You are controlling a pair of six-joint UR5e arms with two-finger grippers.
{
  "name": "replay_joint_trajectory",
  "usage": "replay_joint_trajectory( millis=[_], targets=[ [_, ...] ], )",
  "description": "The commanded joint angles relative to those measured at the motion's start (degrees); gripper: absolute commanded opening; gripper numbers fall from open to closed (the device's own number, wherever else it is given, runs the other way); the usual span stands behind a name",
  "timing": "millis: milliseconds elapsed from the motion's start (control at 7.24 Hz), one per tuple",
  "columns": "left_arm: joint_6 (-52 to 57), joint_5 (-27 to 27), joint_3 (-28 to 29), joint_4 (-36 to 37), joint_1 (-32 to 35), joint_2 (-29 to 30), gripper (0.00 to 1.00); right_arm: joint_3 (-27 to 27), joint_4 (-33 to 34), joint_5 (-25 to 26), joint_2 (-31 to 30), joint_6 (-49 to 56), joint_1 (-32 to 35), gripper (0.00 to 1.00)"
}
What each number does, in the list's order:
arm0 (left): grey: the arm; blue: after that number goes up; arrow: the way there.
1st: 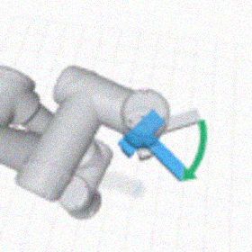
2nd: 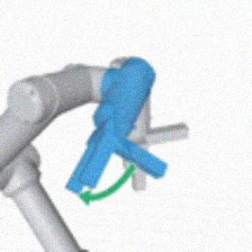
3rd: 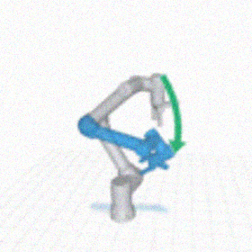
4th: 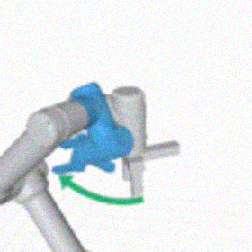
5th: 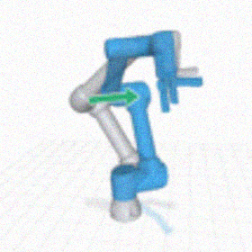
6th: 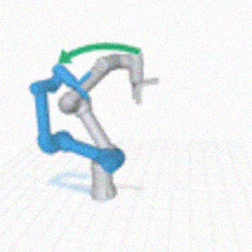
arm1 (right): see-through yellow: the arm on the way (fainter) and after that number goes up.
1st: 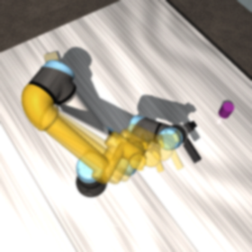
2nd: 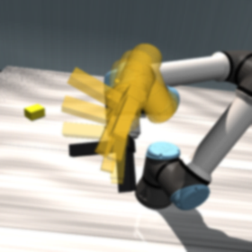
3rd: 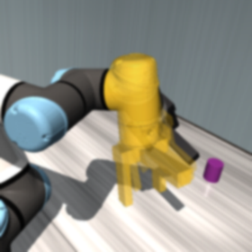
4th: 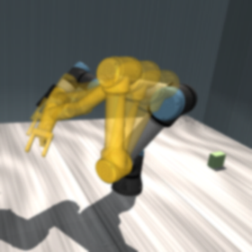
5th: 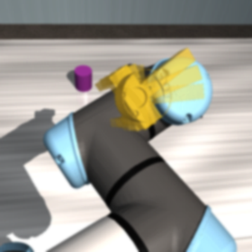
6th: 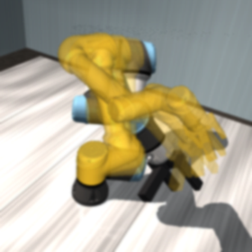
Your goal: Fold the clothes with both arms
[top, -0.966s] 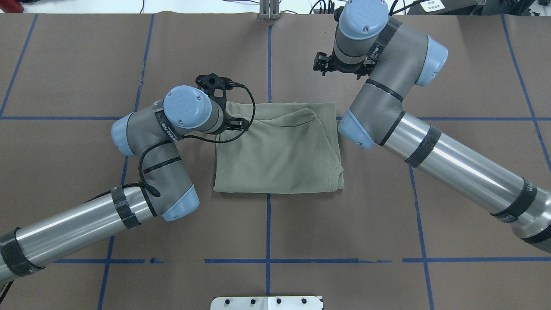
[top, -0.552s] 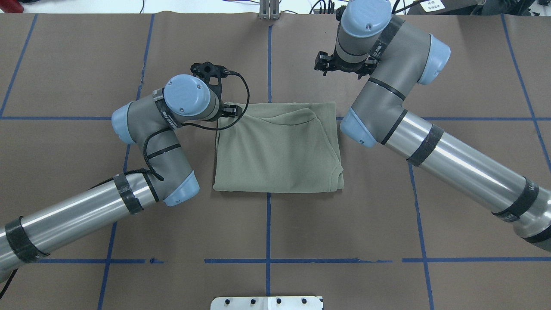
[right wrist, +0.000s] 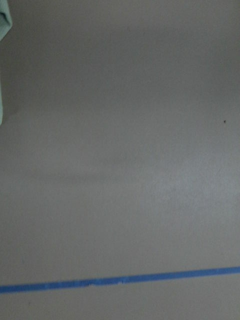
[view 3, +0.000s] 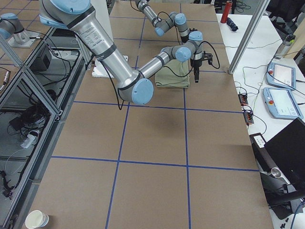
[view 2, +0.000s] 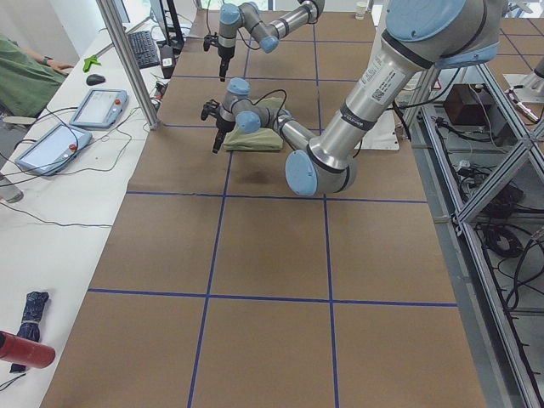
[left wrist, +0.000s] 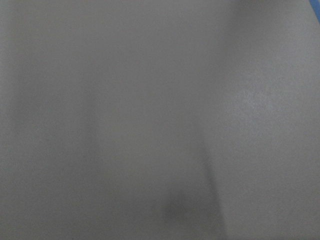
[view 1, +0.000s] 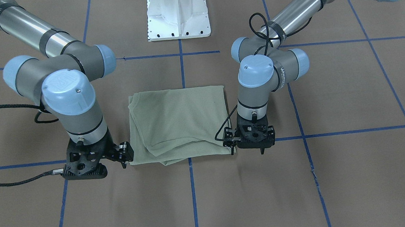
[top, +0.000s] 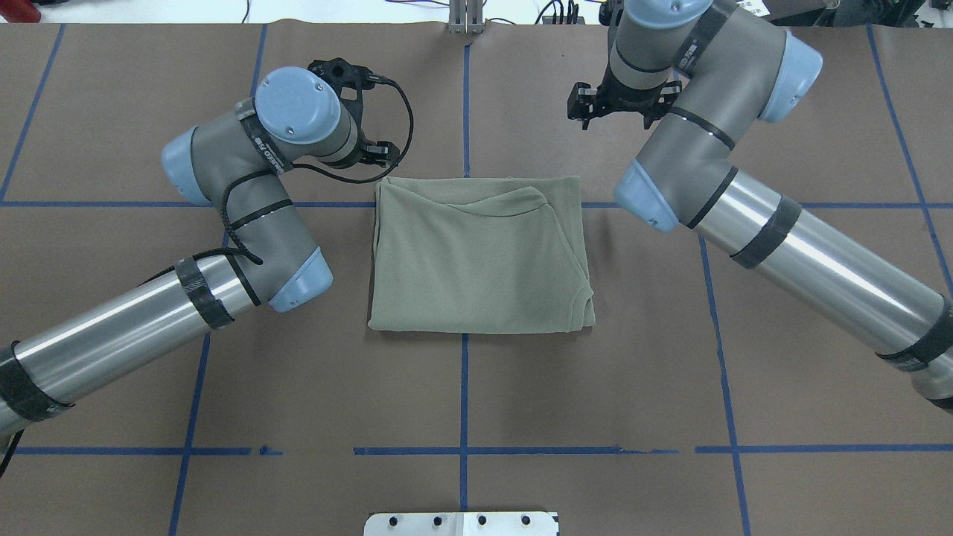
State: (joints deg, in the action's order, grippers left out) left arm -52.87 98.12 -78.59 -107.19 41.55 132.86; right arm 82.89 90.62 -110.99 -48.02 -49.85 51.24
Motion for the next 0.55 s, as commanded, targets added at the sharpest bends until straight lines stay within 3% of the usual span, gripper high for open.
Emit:
replay_joint_trajectory(
  millis=[0, 276, 414],
  targets=[
    [7.66, 2.94, -21.22, 16.32, 1.69, -6.34, 1.0, 10.05, 10.33, -4.13, -6.87, 18.21, 7.52, 1.0],
    [16.17, 7.59, -33.94, 24.98, 6.15, -11.72, 1.0, 11.5, 12.03, -9.92, -13.56, 37.8, 16.66, 1.0],
    [21.18, 9.52, -36.34, 25.45, 9.92, -14.88, 1.0, 11.42, 12.03, -12.21, -17.25, 43.64, 21.05, 1.0]
  ],
)
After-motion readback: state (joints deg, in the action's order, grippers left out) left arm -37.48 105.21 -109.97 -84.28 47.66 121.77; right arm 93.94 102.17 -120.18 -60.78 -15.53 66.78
